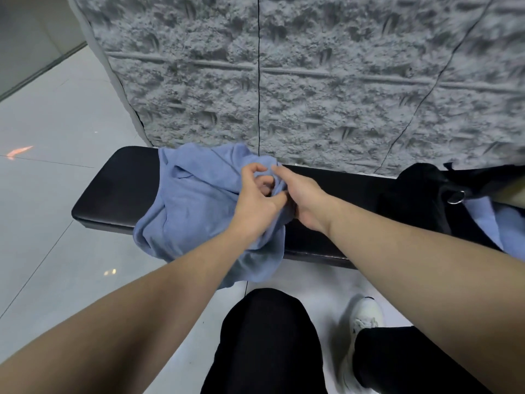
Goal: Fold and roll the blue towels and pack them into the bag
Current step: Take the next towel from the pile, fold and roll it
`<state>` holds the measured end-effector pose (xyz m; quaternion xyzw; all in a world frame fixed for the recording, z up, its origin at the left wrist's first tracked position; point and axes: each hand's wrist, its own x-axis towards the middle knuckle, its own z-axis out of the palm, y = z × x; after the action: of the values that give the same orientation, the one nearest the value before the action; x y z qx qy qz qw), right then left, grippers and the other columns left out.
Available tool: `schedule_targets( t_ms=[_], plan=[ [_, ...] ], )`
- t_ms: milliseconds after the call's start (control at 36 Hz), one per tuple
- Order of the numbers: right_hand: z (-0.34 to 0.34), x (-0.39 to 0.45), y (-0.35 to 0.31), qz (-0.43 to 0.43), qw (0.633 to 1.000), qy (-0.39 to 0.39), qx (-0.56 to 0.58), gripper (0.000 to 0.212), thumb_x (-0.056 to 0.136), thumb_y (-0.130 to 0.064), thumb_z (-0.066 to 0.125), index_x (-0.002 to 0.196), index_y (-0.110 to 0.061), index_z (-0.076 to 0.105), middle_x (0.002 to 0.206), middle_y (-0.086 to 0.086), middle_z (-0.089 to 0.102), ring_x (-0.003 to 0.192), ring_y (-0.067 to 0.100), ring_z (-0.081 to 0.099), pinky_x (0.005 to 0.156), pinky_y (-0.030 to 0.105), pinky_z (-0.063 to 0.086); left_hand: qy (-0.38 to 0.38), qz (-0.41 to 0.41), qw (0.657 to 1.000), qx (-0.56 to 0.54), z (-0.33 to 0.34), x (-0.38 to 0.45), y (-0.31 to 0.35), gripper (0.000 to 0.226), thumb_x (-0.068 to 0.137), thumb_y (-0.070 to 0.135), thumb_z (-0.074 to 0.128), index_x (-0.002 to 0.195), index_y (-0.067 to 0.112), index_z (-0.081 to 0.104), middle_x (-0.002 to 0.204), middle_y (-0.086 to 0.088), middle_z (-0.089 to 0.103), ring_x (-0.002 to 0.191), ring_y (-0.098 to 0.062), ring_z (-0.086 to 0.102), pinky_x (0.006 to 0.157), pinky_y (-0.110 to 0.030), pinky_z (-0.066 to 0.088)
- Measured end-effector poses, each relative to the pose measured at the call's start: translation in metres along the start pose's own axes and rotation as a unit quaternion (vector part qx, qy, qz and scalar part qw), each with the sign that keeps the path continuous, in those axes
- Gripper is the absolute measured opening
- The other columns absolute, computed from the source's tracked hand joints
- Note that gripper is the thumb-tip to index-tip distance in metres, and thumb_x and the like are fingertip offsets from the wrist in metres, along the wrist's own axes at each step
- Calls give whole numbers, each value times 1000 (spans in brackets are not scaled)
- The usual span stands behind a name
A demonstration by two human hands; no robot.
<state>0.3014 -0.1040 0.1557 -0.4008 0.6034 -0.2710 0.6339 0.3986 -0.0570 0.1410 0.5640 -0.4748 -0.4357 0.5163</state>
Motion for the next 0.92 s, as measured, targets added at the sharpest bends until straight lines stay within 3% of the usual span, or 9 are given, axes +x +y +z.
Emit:
schedule_targets(
  t_ms=[139, 250, 361, 472, 556, 639, 722, 778, 917],
  plan=[
    [-32, -15, -7, -36, 998, 40, -39, 19, 92, -34, 60, 88, -16, 65, 87, 9, 71, 77, 20, 65, 68, 27, 47, 0, -72, 997, -21, 12, -6, 9, 36, 91, 2, 56, 111, 24, 36, 95, -3, 52, 68, -15, 55, 55, -28, 49],
    [-53, -34, -14, -49, 997, 53, -3, 21, 94, -27, 56, 77, -17, 61, 66, 3, 65, 62, 17, 62, 59, 25, 46, 24, -113, 991, 65, 23, -9, 15, 27, 87, 21, 64, 107, 20, 47, 109, -4, 51, 90, -21, 58, 76, -38, 54],
    [-68, -47, -20, -40, 997, 67, 2, 28, 97, -27, 45, 87, -11, 67, 78, 10, 71, 76, 25, 68, 75, 35, 54, -40, -244, 968, 40, 29, -17, 33, 30, 87, 42, 65, 100, 16, 61, 95, 1, 60, 88, -15, 55, 81, -34, 45],
    [-86, -73, -25, -22, 997, 81, 2, 32, 102, -27, 44, 80, -11, 61, 57, 8, 65, 52, 19, 63, 54, 26, 49, -116, -323, 939, -21, 38, -31, 52, 14, 92, 35, 60, 90, 22, 65, 88, 0, 66, 85, -18, 60, 85, -38, 49],
    [-98, -88, -27, -12, 996, 87, 5, 33, 102, -24, 43, 78, -8, 59, 64, 10, 62, 61, 23, 58, 58, 30, 48, -157, -313, 936, -35, 50, -42, 65, 17, 95, 35, 55, 101, 21, 64, 100, -9, 70, 91, -25, 63, 87, -41, 53],
    [-111, -103, -27, -9, 996, 92, -11, 36, 103, -24, 43, 72, -10, 55, 64, 9, 57, 61, 20, 54, 60, 28, 45, -101, -287, 951, -57, 61, -48, 80, 21, 98, 25, 51, 114, 16, 60, 90, -7, 68, 78, -22, 63, 63, -31, 51],
    [-127, -119, -28, -28, 993, 99, -54, 31, 102, -28, 44, 82, -12, 61, 80, 14, 64, 74, 26, 62, 72, 33, 49, -18, -217, 976, 22, 63, -49, 90, 12, 99, 19, 44, 93, 12, 53, 85, -15, 61, 69, -25, 57, 59, -31, 49],
    [-139, -128, -29, -30, 990, 105, -83, 30, 99, -31, 52, 95, -6, 68, 92, 21, 70, 85, 32, 68, 76, 39, 53, 11, -169, 984, 52, 62, -51, 96, 18, 99, 25, 45, 84, 16, 44, 82, -15, 53, 72, -22, 51, 68, -39, 51],
    [-162, -154, -37, -21, 991, 88, -95, 29, 91, -34, 67, 105, -8, 70, 103, 14, 72, 94, 30, 69, 87, 41, 56, -19, -76, 987, 138, 64, -60, 122, 19, 102, 30, 40, 89, 17, 44, 74, -3, 45, 66, -18, 39, 61, -31, 33]
  ],
)
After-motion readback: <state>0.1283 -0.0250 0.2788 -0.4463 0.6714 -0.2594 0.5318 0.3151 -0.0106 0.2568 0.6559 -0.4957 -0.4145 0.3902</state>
